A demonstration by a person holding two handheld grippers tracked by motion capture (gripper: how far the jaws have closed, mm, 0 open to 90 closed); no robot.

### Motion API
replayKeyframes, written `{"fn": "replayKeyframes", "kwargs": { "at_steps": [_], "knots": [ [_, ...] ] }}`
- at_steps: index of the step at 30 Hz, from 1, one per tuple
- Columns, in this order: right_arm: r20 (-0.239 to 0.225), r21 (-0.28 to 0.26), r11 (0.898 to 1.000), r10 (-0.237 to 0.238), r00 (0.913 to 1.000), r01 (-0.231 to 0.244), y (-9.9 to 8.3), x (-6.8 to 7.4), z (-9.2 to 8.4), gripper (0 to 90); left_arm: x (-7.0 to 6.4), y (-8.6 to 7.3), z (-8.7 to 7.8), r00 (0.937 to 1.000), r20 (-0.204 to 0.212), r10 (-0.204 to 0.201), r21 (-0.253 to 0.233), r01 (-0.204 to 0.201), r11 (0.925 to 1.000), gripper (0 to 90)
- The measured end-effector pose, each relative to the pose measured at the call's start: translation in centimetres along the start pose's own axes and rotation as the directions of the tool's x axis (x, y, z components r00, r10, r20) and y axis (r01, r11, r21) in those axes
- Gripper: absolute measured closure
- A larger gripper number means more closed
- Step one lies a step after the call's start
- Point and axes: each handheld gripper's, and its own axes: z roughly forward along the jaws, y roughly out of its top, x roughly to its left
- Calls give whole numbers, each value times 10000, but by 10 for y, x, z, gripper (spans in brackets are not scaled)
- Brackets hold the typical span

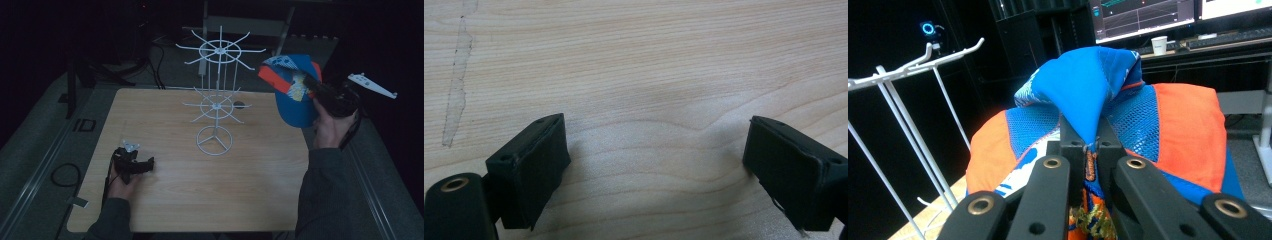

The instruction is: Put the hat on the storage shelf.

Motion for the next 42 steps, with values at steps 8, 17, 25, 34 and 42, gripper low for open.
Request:
{"fn": "replayKeyframes", "kwargs": {
  "at_steps": [8,17,25,34,42],
  "knots": [
    [29,-142,9999,-2,10000,3,8,4,4,877,0,0,0,10000,3,0,2,0,10000,115],
    [62,-371,9992,164,9998,-161,15,5,5,876,0,0,0,10000,-1,-1,-4,1,10000,115],
    [168,-605,9974,394,9991,-383,19,4,5,876,0,0,0,10000,0,-2,-5,2,10000,115],
    [148,-855,9958,346,9993,-333,25,7,3,876,0,0,0,10000,1,25,20,-25,10000,115],
    [97,-1127,9927,447,9990,-433,31,9,1,876,0,0,0,10000,4,17,17,-17,10000,115]
  ]
}}
